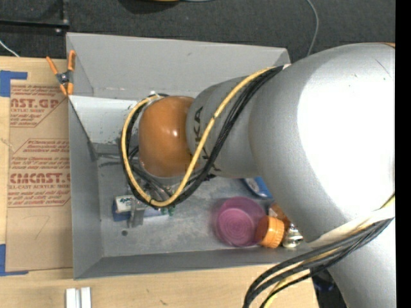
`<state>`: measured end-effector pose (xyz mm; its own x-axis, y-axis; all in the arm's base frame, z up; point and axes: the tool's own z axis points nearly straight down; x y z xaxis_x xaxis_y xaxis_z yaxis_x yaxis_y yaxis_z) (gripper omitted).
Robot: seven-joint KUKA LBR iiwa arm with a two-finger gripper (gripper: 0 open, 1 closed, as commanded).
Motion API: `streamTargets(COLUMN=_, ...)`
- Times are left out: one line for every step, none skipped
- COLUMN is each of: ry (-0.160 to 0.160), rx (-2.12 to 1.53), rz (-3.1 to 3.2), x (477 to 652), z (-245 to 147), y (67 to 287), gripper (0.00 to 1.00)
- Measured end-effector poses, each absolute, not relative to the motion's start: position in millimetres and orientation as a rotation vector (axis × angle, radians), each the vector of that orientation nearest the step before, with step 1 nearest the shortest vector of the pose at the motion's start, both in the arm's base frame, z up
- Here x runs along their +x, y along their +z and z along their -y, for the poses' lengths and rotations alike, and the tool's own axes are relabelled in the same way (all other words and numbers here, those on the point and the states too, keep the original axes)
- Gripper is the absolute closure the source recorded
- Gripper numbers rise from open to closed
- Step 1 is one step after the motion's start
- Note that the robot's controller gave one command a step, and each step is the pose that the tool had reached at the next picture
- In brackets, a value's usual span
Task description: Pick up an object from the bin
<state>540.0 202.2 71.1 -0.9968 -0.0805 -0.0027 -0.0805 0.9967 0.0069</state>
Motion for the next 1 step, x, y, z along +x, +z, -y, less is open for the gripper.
streamTargets(ry=0.011, rx=-0.126, rz=-3.137, x=540.1, z=-202.2, y=71.2, gripper=1.0)
